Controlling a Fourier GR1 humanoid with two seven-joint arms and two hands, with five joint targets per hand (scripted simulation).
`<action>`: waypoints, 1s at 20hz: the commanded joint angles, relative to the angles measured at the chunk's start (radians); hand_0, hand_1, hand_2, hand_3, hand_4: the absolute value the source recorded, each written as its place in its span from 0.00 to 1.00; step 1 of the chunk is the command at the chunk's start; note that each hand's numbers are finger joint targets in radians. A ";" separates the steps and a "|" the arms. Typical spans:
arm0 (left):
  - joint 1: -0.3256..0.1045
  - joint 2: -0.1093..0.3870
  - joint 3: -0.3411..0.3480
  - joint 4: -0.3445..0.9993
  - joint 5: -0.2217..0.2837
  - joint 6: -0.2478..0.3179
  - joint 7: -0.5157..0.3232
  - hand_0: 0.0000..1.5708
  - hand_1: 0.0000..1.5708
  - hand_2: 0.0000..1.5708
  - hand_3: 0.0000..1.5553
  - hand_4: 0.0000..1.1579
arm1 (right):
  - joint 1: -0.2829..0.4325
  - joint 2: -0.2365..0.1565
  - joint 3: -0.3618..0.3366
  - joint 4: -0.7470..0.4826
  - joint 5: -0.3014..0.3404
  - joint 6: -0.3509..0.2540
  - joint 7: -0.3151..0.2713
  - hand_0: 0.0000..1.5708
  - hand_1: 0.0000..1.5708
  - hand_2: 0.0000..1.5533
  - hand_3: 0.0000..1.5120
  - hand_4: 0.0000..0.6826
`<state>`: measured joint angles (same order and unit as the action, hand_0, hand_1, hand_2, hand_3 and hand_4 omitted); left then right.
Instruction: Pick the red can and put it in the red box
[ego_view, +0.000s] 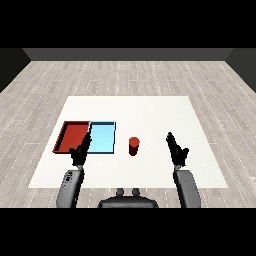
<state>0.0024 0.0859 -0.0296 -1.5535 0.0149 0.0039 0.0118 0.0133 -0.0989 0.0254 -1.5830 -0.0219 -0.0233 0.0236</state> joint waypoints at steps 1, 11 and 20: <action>-0.007 -0.004 0.012 0.002 -0.034 0.014 -0.008 0.00 0.00 0.00 0.00 0.00 | -0.001 0.008 -0.011 0.005 0.028 -0.003 -0.012 0.00 0.00 0.00 0.00 0.00; 0.022 -0.064 0.037 -0.112 0.019 -0.018 -0.379 0.00 0.00 0.00 0.00 0.00 | 0.006 0.020 -0.037 -0.109 -0.026 0.057 -0.270 0.00 0.00 0.00 0.00 0.00; 0.012 -0.044 0.066 -0.087 0.033 -0.045 -0.410 0.00 0.00 0.00 0.00 0.00 | 0.017 0.027 -0.059 0.020 -0.029 0.104 -0.400 0.00 0.00 0.00 0.00 0.00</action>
<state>-0.0095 0.0571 0.0466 -1.6124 0.0548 -0.0485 -0.3740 0.0073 -0.0630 -0.0204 -1.5636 -0.0407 0.0558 -0.3463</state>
